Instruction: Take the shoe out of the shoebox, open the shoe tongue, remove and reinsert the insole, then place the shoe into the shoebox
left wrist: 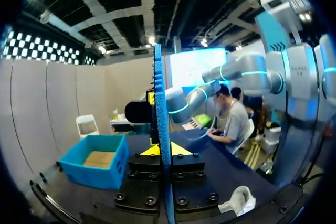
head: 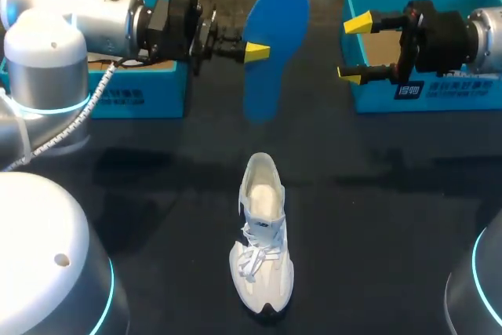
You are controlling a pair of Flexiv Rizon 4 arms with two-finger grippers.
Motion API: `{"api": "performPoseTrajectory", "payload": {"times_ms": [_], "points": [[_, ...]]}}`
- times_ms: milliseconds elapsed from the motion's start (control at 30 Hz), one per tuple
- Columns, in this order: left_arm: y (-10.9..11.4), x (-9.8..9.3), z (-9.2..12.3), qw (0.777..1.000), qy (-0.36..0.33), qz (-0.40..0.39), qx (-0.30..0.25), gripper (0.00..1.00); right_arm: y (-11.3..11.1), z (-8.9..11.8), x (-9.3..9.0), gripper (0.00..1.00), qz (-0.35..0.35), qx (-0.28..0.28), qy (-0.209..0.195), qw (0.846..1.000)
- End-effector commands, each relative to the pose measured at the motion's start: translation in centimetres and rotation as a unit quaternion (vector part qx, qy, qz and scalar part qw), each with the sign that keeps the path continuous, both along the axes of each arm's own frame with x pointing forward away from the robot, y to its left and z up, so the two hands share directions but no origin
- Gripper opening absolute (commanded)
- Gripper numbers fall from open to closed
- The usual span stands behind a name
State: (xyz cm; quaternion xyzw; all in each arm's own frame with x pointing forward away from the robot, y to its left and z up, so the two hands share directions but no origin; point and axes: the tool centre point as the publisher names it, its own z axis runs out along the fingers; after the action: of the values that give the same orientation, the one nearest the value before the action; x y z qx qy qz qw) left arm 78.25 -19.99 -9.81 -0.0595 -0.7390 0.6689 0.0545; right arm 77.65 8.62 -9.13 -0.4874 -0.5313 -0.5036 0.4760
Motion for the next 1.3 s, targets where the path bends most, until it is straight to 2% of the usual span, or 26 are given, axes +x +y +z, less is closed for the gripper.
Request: {"api": "performPoseTrajectory", "payload": {"times_ms": [33,67,133,167,533,733,800,900,933,1067,1133,1300], "points": [[0.3,0.0,-0.8,0.946,0.323,0.017,0.003,0.0,0.1,0.0,0.1,1.0,0.0,0.0,0.0,1.0],[0.4,-0.1,-1.0,0.929,0.369,0.004,0.003,0.0,0.1,0.0,0.1,1.0,0.0,0.0,0.0,1.0],[0.5,-0.2,-1.3,0.908,0.42,-0.01,-0.002,0.0,0.1,0.0,0.1,1.0,0.0,0.0,0.0,1.0],[0.7,-0.5,-1.6,0.884,0.465,-0.035,-0.005,0.0,0.1,0.0,0.1,1.0,0.0,0.0,0.0,1.0],[0.7,-0.5,-1.6,0.884,0.465,-0.035,-0.005,0.0,0.1,0.0,0.1,1.0,0.0,0.0,0.0,1.0],[0.3,0.4,-2.2,0.8,0.599,0.025,-0.041,0.0,0.1,0.0,0.1,1.0,0.0,0.0,0.0,1.0],[0.1,0.4,-2.5,0.779,0.624,0.048,-0.047,0.0,0.1,0.0,0.1,1.0,0.0,0.0,0.0,1.0],[-0.1,0.5,-2.9,0.771,0.632,0.064,-0.051,0.0,0.1,0.0,0.1,1.0,0.0,0.0,0.0,1.0],[-0.4,0.5,-3.4,0.752,0.652,0.083,-0.056,0.0,0.1,0.0,0.1,1.0,0.0,0.0,0.0,1.0],[-0.7,0.3,-4.0,0.743,0.656,0.117,-0.065,0.0,0.1,0.0,0.1,1.0,0.0,0.0,0.0,1.0],[-0.9,0.4,-4.2,0.723,0.678,0.12,-0.063,0.0,0.1,0.0,0.1,1.0,0.0,0.0,0.0,1.0],[-1.3,1.4,-5.0,0.693,0.706,0.13,-0.062,0.0,0.1,0.0,0.1,1.0,0.0,0.0,0.0,1.0]]}}
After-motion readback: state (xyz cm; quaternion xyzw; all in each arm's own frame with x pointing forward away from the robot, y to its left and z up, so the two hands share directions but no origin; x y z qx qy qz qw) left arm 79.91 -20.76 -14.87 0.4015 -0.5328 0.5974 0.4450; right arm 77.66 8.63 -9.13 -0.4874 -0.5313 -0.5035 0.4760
